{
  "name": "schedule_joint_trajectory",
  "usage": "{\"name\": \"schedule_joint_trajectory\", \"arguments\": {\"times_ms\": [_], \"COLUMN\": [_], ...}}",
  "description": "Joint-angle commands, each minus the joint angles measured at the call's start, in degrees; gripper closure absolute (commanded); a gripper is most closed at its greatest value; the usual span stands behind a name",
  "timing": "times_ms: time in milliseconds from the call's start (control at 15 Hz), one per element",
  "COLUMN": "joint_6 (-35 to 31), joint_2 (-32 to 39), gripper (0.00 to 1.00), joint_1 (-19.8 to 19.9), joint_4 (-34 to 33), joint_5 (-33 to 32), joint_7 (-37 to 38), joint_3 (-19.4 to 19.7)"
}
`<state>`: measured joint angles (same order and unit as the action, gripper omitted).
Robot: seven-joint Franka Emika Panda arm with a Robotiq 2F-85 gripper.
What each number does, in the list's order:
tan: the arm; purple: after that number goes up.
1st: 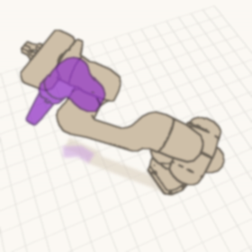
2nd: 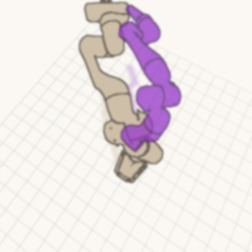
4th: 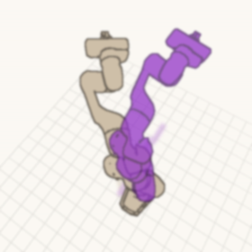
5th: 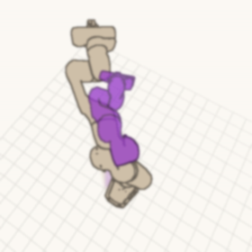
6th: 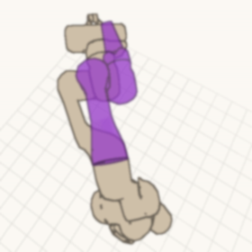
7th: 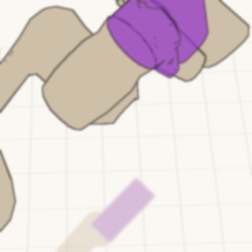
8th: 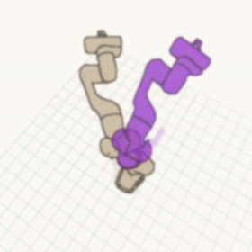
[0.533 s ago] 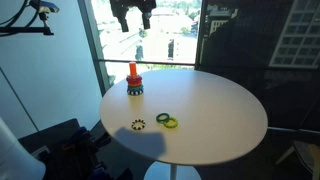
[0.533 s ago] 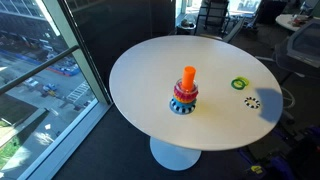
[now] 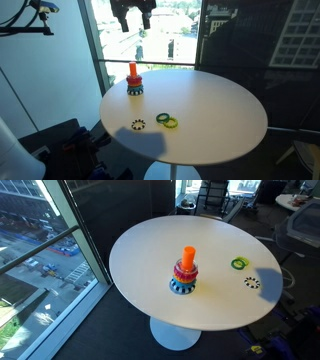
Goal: Lift the green object from the table and put it on the orange holder
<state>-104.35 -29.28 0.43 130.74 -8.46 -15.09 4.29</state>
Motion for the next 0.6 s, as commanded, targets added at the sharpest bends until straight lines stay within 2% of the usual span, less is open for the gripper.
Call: {"name": "schedule_joint_trajectory", "arguments": {"times_ms": [0, 533], "joint_6": [-0.9, -3.9], "joint_2": [1.5, 9.8], "gripper": [0.0, 0.0], "joint_1": [0.4, 1.1], "joint_4": [-1.1, -3.6], "joint_5": [-0.8, -1.4], "joint_7": [2.4, 6.8], "joint_3": [-0.6, -0.6]}}
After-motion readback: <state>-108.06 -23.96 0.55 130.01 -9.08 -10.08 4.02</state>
